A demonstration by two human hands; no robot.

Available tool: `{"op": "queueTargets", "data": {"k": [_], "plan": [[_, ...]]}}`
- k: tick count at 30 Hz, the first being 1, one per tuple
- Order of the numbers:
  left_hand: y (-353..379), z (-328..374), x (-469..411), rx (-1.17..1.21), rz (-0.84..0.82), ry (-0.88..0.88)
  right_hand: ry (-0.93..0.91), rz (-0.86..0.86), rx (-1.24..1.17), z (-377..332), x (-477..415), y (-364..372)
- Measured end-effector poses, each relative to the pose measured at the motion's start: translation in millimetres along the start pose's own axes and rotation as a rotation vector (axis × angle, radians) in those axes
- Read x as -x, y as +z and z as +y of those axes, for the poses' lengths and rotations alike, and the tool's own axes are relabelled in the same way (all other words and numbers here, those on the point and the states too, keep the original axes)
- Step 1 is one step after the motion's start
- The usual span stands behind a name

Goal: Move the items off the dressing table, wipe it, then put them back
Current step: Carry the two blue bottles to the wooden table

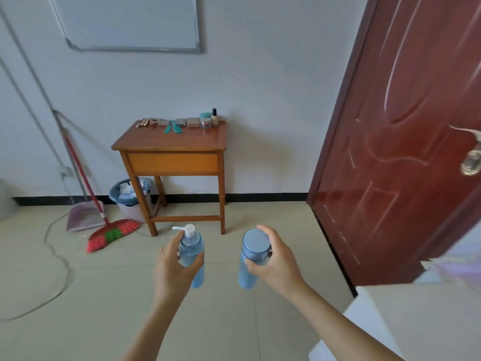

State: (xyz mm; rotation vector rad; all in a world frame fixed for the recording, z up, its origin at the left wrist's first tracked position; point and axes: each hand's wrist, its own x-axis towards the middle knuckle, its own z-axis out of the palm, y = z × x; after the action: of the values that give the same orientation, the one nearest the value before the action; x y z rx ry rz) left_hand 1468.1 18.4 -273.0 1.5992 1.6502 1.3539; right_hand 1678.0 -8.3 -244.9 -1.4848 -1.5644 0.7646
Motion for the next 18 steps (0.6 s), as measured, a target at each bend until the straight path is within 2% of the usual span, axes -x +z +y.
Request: {"op": "queueTargets", "data": {"k": [9, 14, 18], "plan": [[30, -10, -81, 0.027, 0.029, -0.023, -0.091, -0.078, -0.016, 17, -115, 16], [60, 6, -160, -0.005, 0.105, 0.022, -0.188, -0.104, -0.023, 23, -210, 6], [88, 5, -206, -0.007, 0.182, -0.03, -0.226, -0.123, -0.012, 31, -274, -2]]}}
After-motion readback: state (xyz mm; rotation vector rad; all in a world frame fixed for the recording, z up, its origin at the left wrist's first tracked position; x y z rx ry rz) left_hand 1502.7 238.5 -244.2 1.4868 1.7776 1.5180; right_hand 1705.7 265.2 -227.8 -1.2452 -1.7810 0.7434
